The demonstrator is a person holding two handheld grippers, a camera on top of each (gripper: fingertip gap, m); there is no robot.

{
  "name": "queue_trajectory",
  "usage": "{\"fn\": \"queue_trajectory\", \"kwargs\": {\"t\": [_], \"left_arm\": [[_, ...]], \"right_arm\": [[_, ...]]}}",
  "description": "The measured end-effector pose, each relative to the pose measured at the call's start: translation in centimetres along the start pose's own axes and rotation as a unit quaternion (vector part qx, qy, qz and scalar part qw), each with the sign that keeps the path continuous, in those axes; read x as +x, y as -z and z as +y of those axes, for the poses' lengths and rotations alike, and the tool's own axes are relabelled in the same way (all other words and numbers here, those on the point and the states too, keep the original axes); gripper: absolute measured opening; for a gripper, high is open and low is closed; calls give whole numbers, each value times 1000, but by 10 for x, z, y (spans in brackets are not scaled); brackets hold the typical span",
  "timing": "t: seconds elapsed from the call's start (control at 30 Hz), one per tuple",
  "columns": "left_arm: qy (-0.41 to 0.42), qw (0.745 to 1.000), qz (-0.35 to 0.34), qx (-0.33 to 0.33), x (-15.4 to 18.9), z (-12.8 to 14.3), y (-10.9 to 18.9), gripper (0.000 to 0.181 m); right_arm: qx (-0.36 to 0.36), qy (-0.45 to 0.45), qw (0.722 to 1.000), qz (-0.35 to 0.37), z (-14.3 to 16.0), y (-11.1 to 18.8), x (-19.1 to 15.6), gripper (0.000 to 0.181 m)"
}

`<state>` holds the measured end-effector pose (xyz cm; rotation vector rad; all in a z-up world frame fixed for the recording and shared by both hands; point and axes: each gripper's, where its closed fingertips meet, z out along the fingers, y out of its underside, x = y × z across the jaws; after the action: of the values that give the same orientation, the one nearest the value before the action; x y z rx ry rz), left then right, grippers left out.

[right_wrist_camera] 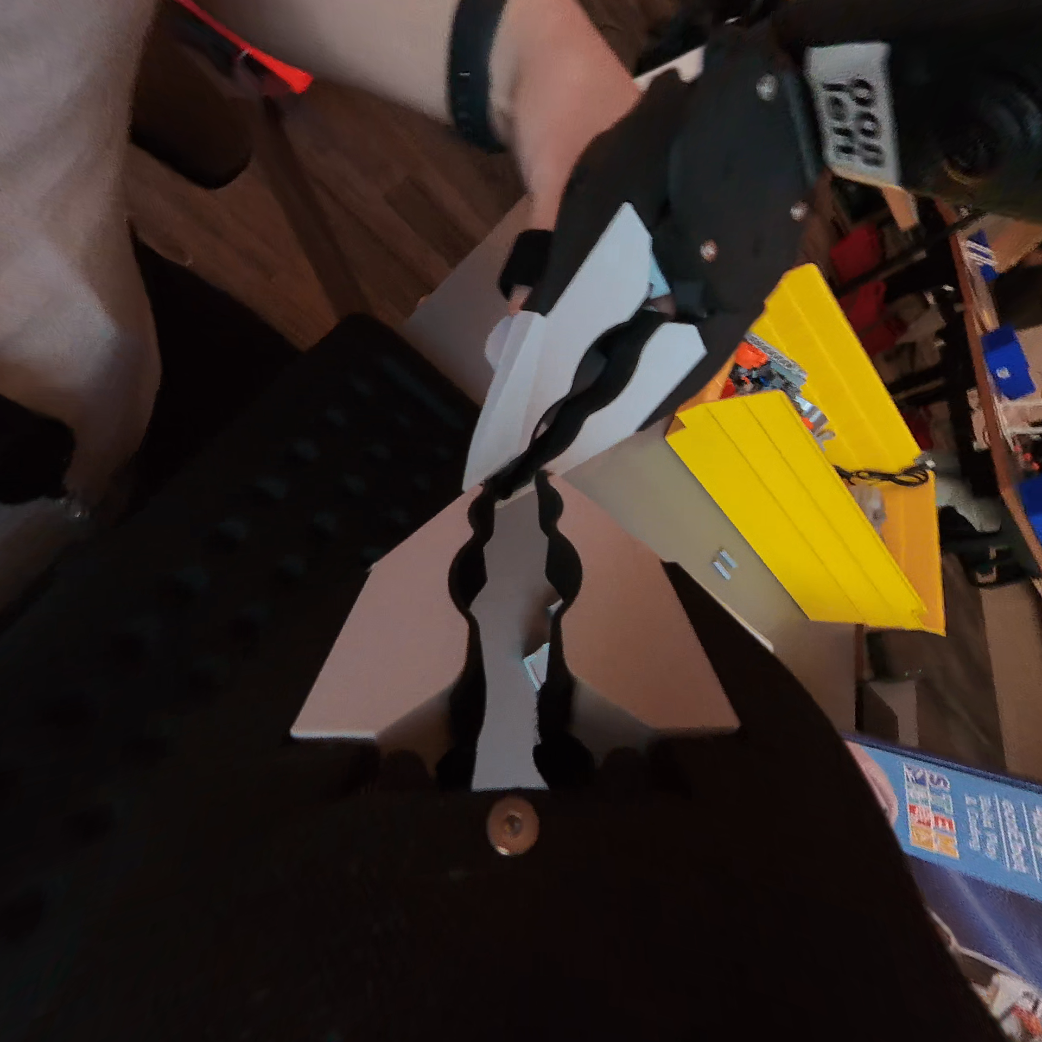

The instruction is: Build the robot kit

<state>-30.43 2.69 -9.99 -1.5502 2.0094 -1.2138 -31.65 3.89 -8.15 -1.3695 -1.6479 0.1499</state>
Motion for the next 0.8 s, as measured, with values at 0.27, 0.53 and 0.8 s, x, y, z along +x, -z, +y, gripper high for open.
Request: {"fn": "queue_trajectory", "kwargs": {"t": [0.27, 0.53, 0.8], "left_arm": [[-36, 996, 52, -68, 11, 9, -8, 5], [-21, 994, 88, -55, 11, 3, -9, 7], [43, 991, 100, 72, -5, -6, 2, 0]], "right_arm": [[-31, 32, 996, -75, 3, -2, -20, 8], [-20, -6, 998, -60, 6, 6, -14, 1], [26, -96, 995, 8, 23, 21, 2, 0]]}}
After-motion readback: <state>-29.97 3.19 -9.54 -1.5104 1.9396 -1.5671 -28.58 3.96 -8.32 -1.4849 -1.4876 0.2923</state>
